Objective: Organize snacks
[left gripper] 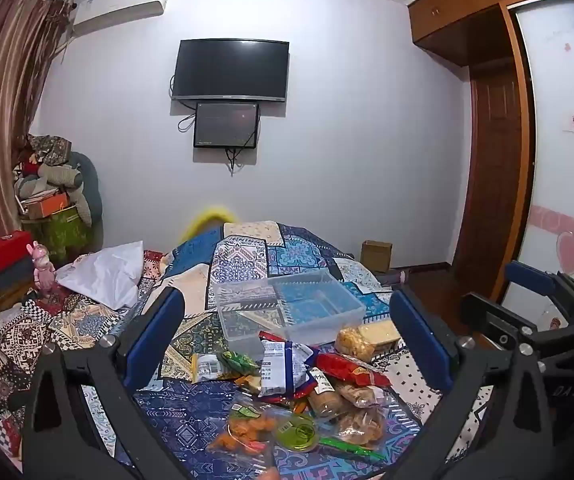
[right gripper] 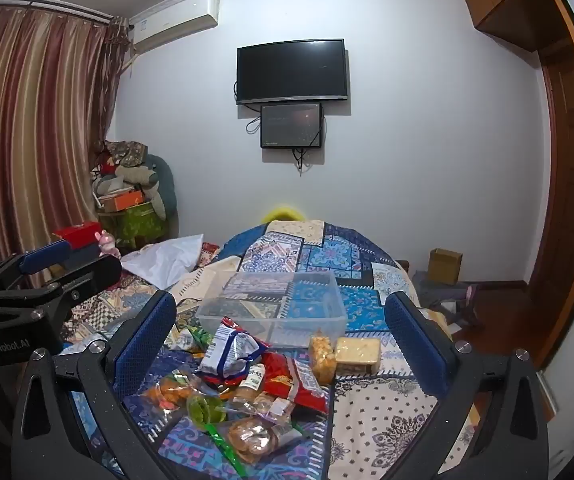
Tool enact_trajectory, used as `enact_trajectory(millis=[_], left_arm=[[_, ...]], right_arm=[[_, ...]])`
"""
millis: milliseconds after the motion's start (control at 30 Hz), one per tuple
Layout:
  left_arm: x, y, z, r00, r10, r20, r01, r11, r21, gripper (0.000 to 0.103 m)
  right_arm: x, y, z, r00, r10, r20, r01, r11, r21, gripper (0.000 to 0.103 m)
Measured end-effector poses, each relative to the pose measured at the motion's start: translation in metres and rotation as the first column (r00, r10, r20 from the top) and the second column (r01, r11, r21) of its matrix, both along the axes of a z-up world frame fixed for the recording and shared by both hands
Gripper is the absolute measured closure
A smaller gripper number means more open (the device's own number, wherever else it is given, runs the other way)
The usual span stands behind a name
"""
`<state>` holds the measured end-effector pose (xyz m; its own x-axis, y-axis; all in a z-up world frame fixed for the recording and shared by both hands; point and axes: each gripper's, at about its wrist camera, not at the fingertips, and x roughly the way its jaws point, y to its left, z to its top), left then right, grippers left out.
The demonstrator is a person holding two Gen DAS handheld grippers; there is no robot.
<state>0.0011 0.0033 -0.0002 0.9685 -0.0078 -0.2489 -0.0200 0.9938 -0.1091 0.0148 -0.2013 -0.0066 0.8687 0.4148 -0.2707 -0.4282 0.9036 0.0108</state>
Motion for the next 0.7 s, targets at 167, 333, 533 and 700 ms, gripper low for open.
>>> enact_trajectory(millis=[167,333,533,700], left_arm=[[-0.0021,-0.0043,0.0045,1.0,0.011,0.011,-0.011,1.0,0.024,0.0],[-0.0013,-0.0035,-0.0007,1.0,-0.001,0.004,0.001,1.0,0.019,0.0],[-0.0005,-0.003,-0.0025,1.0,0.0,0.007,0.0,1.0,0.018,0.0],[0.0001,-0.0034,-0.0043,1.0,0.0,0.004,0.0,1.0,0.028,0.0]], right_arm=[[-0.0002,0.0009,-0.0002,1.0,-0.009,-0.001,0.009,1.0,0.002,0.0],[0.0009,-0.0032,-0.0001,1.0,-0.008,-0.01,0.009,1.0,0.012,0.0],[0.001,-0.0032,-0.0018,1.0,-0.018,-0.015,0.018,1.0,0.012,0.0],[0.0003,-0.0049,-0.0019,1.0,-0.02,-0.017,0.02,1.0,0.008,0.0]])
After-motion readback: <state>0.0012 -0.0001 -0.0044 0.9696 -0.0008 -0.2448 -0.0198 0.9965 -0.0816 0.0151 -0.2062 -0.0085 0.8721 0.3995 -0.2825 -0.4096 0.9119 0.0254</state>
